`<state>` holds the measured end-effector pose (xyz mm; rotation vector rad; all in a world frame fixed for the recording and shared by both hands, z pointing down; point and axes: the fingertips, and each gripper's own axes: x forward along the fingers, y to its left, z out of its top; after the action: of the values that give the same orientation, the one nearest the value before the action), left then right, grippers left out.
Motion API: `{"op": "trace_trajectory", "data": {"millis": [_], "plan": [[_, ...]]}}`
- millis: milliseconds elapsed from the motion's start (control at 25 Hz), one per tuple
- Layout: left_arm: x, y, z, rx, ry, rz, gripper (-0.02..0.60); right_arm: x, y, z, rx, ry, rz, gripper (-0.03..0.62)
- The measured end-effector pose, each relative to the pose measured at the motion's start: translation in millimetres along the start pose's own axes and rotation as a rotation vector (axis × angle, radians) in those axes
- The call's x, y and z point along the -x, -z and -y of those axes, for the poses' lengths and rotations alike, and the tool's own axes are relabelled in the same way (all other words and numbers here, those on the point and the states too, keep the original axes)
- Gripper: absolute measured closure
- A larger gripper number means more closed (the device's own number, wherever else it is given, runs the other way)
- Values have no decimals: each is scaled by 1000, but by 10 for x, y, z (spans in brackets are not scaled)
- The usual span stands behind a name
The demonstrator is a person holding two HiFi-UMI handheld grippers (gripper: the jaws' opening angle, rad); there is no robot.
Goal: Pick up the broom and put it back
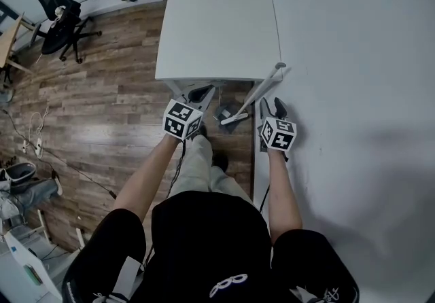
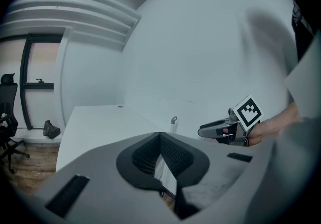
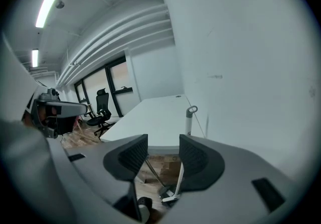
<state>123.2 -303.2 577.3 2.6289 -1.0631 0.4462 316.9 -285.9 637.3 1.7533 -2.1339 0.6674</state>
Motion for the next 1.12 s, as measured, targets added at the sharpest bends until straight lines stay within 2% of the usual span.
{"op": "trace_trajectory", "data": {"millis": [400, 880, 1120], "plan": [[-440, 114, -198, 34, 51, -21, 569, -536, 31, 293, 20, 55, -59, 402], [-1116, -106, -606, 17, 136, -71, 570, -1309, -38, 617, -19, 110, -143, 402], [-1332, -89, -767, 26, 156, -105, 569, -1573, 52, 772, -41, 140, -189, 402]]}}
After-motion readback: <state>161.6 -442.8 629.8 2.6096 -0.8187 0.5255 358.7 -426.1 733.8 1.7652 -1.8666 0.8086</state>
